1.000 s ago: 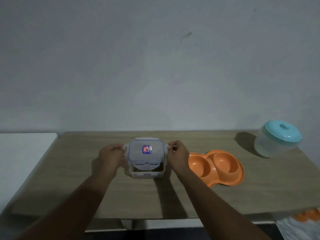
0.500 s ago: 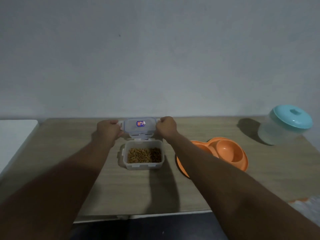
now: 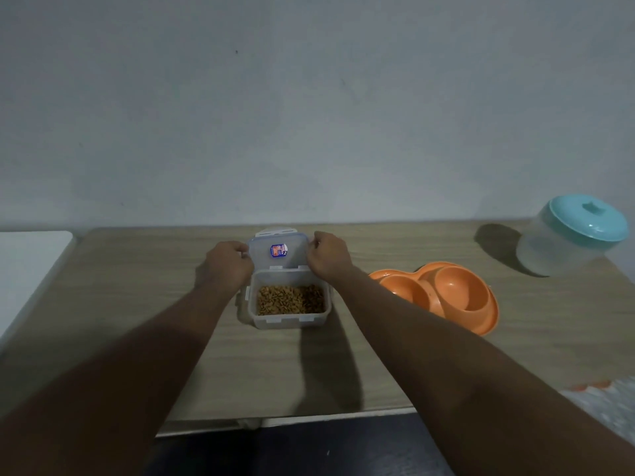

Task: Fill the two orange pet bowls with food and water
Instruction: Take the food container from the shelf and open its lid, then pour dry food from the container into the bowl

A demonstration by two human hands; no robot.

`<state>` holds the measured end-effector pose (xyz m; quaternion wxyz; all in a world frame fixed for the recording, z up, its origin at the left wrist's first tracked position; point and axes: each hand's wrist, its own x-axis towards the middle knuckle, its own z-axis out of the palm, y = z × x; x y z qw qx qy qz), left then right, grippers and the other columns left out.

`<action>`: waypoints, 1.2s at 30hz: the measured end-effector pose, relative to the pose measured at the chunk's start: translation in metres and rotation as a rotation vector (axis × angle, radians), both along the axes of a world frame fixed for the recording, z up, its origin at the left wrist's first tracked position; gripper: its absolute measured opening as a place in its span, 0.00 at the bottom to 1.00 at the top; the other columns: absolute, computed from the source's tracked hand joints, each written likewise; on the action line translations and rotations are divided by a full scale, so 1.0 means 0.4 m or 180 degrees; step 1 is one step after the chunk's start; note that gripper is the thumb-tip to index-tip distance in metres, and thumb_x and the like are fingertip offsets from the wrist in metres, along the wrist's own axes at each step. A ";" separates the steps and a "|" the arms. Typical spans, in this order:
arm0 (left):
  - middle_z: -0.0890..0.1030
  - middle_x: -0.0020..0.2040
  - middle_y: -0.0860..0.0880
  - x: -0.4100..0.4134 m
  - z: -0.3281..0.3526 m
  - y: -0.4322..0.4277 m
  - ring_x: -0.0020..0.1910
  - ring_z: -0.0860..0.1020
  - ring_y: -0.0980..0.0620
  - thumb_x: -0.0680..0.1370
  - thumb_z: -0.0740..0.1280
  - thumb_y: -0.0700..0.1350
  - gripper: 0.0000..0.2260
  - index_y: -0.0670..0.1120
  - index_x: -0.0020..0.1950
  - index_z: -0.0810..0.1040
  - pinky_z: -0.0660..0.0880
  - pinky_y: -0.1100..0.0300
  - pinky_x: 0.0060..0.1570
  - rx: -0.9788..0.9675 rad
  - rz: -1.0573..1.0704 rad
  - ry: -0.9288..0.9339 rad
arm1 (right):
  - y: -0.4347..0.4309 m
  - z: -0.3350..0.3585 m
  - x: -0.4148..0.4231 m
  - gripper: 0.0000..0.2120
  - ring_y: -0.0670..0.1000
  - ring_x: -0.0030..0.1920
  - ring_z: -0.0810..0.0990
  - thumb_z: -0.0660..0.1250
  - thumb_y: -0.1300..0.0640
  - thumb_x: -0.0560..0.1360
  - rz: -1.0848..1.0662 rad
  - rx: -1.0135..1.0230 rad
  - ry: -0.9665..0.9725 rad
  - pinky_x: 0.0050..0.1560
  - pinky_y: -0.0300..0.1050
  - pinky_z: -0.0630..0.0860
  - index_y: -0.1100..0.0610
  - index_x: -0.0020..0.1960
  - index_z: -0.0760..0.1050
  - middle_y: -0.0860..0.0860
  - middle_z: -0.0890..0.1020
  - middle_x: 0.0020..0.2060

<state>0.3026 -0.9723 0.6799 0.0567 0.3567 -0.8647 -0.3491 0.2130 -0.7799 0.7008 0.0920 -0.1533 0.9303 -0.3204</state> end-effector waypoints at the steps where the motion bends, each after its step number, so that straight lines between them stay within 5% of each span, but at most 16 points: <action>1: 0.85 0.55 0.52 0.010 0.010 0.008 0.49 0.84 0.46 0.72 0.64 0.57 0.16 0.59 0.57 0.80 0.80 0.48 0.56 -0.0034 -0.0094 0.0010 | 0.005 0.010 0.011 0.10 0.64 0.54 0.78 0.56 0.55 0.79 0.0074 -0.0012 0.0100 0.51 0.51 0.74 0.58 0.48 0.74 0.62 0.79 0.52; 5: 0.71 0.74 0.50 0.087 0.071 0.086 0.72 0.71 0.44 0.79 0.61 0.58 0.21 0.58 0.72 0.70 0.71 0.41 0.68 -0.0281 -0.0574 0.0324 | 0.055 0.036 0.097 0.24 0.65 0.75 0.59 0.52 0.51 0.82 0.0452 0.0097 0.0435 0.72 0.61 0.63 0.58 0.77 0.59 0.65 0.59 0.75; 8: 0.59 0.80 0.49 0.153 0.088 0.144 0.78 0.58 0.44 0.80 0.59 0.59 0.26 0.55 0.78 0.63 0.66 0.40 0.71 -0.0527 -0.0708 0.0267 | 0.095 0.028 0.179 0.27 0.64 0.78 0.50 0.48 0.48 0.82 0.0616 0.0099 0.0632 0.76 0.58 0.54 0.57 0.78 0.54 0.64 0.53 0.77; 13: 0.64 0.78 0.46 0.226 0.067 0.209 0.76 0.64 0.44 0.78 0.54 0.63 0.31 0.52 0.78 0.60 0.72 0.42 0.66 -0.0464 -0.0612 0.0034 | 0.135 -0.006 0.268 0.36 0.62 0.78 0.44 0.37 0.37 0.79 0.0688 0.0061 0.0204 0.78 0.59 0.48 0.59 0.79 0.46 0.61 0.46 0.79; 17: 0.78 0.63 0.47 0.239 0.077 0.237 0.58 0.79 0.42 0.79 0.55 0.62 0.23 0.58 0.72 0.62 0.78 0.45 0.54 -0.0142 -0.0386 0.0092 | 0.148 -0.013 0.289 0.31 0.57 0.79 0.48 0.49 0.47 0.83 0.0663 -0.0205 -0.0124 0.78 0.51 0.50 0.60 0.79 0.42 0.57 0.45 0.79; 24: 0.84 0.59 0.48 0.245 0.054 0.235 0.53 0.82 0.42 0.77 0.61 0.50 0.23 0.59 0.73 0.69 0.81 0.48 0.52 -0.0047 0.0074 0.0315 | 0.147 -0.020 0.302 0.29 0.56 0.78 0.50 0.50 0.52 0.84 0.0606 -0.0479 -0.0054 0.72 0.40 0.45 0.62 0.79 0.45 0.58 0.47 0.79; 28: 0.80 0.65 0.42 0.234 0.118 0.290 0.61 0.79 0.39 0.79 0.64 0.38 0.20 0.49 0.71 0.76 0.75 0.51 0.59 0.0228 0.0361 0.0700 | 0.170 -0.007 0.293 0.28 0.58 0.78 0.54 0.50 0.50 0.83 0.0692 -0.0589 0.0028 0.76 0.45 0.50 0.61 0.79 0.48 0.59 0.53 0.79; 32: 0.78 0.66 0.37 0.199 0.187 0.353 0.64 0.77 0.38 0.79 0.63 0.31 0.19 0.41 0.69 0.78 0.75 0.50 0.61 0.0585 0.0438 0.1123 | 0.240 0.099 0.258 0.24 0.54 0.67 0.72 0.54 0.47 0.82 0.0379 -0.1276 0.0209 0.66 0.50 0.71 0.56 0.74 0.60 0.56 0.72 0.69; 36: 0.77 0.68 0.39 0.148 0.231 0.422 0.58 0.80 0.35 0.79 0.62 0.31 0.20 0.43 0.70 0.77 0.78 0.46 0.57 0.0877 0.0385 0.1323 | 0.343 0.182 0.180 0.33 0.55 0.75 0.62 0.54 0.36 0.79 -0.0244 -0.1541 -0.0419 0.74 0.55 0.62 0.49 0.79 0.52 0.52 0.62 0.77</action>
